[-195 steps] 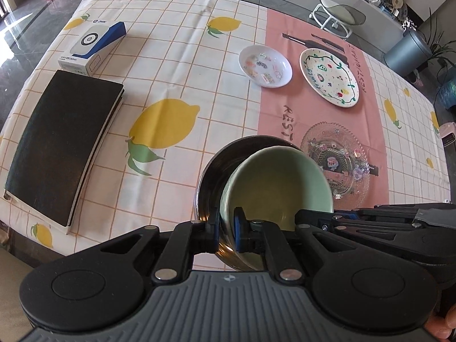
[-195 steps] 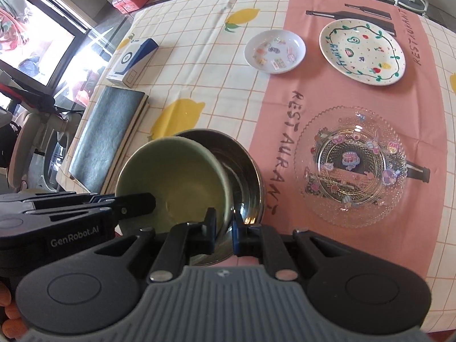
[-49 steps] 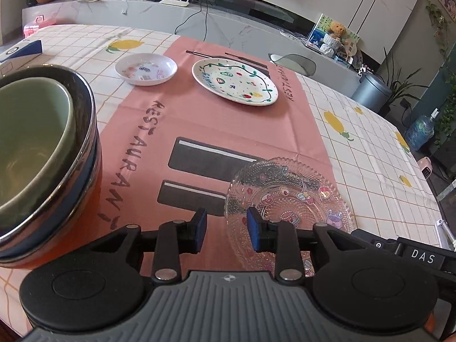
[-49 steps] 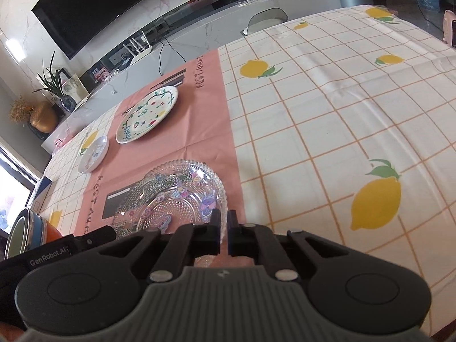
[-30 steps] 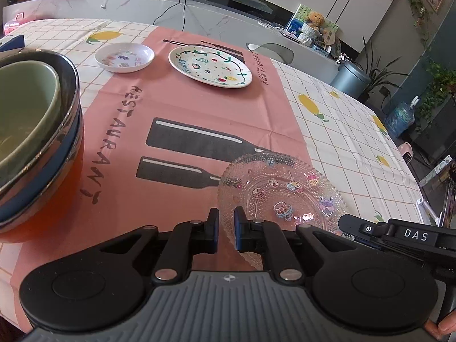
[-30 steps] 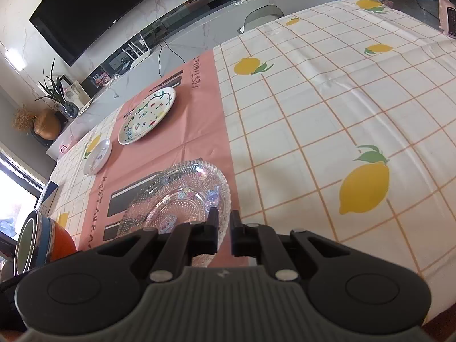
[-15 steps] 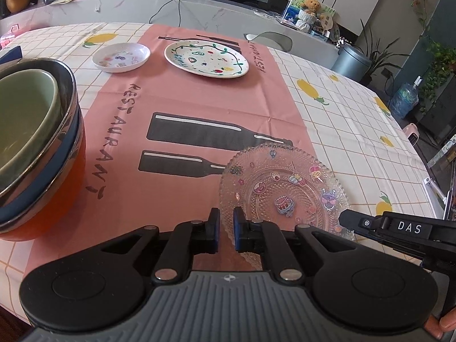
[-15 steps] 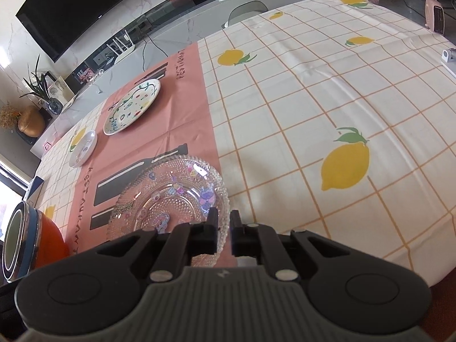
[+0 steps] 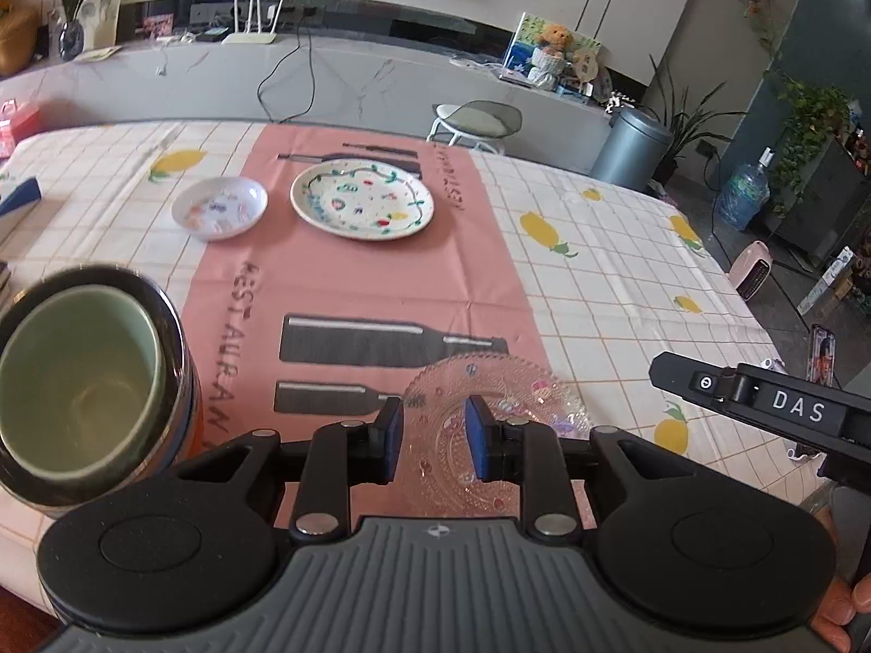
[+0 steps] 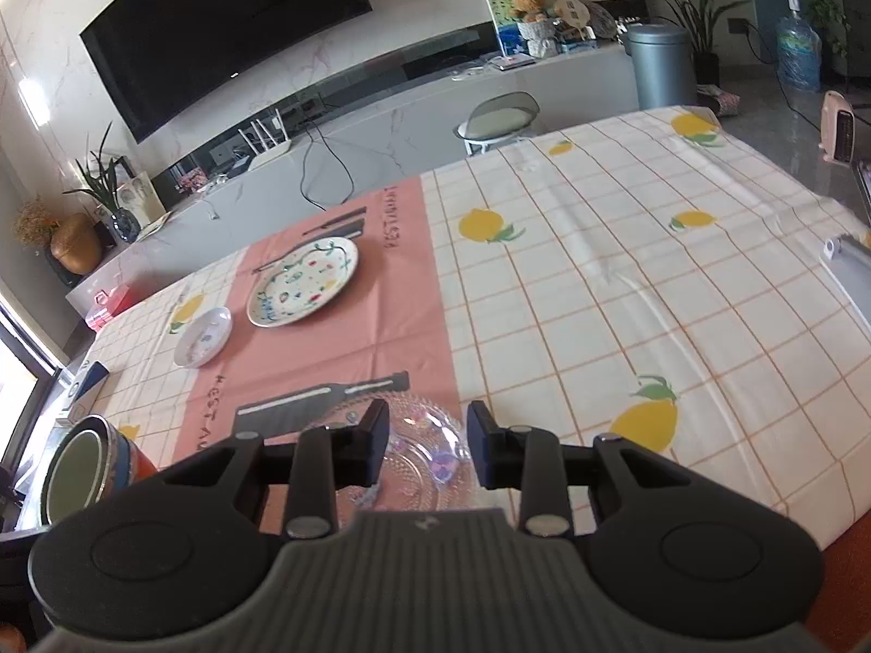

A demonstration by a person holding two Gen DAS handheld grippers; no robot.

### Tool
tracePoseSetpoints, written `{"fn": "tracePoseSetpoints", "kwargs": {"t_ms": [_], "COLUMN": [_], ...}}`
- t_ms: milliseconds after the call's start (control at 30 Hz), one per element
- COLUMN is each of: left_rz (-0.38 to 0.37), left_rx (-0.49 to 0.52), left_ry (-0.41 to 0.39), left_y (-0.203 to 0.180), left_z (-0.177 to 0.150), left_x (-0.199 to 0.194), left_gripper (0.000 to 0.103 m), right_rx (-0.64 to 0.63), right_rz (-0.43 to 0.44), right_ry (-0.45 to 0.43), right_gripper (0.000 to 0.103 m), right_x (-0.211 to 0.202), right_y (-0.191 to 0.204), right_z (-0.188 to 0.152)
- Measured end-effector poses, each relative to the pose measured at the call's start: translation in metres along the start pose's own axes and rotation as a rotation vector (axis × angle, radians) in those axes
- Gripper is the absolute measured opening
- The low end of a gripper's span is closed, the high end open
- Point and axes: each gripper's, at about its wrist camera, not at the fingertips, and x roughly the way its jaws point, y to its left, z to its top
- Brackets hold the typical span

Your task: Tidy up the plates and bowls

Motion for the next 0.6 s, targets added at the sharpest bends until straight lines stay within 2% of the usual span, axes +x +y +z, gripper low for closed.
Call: {"fn": "tracePoseSetpoints", "kwargs": {"t_ms": [233,333,433,600], "left_rz": [-0.031,-0.031,-0.044,-0.062], "left_rx": [0.099,0.114,0.131,0.173], "left_ry": [-0.062,-0.083,-0.074,-0.042], "left_y": [0.006,0.016,0.029,0.048], "left_z": [0.045,0.069,0.093,0.127], "left_x": [-0.037,-0.050,-0.057,-0.057], "left_gripper": [0.031,0.035,0.038,0.039], "right_rx": [-0.104,-0.149,-0.208,-0.293], "right_rz": [0.051,0.081,0.097,0.137], "right_ry": [-0.015,-0.019,-0.029,-0.017], "right_gripper": [0.031,0.032,0.037,0.038], "right_x": [-0.010,-0.010,-0.008,0.004], "right_y": [0.042,0.062,0.085,0.116], "right_z": [0.032,0.046,0.057,0.074]}}
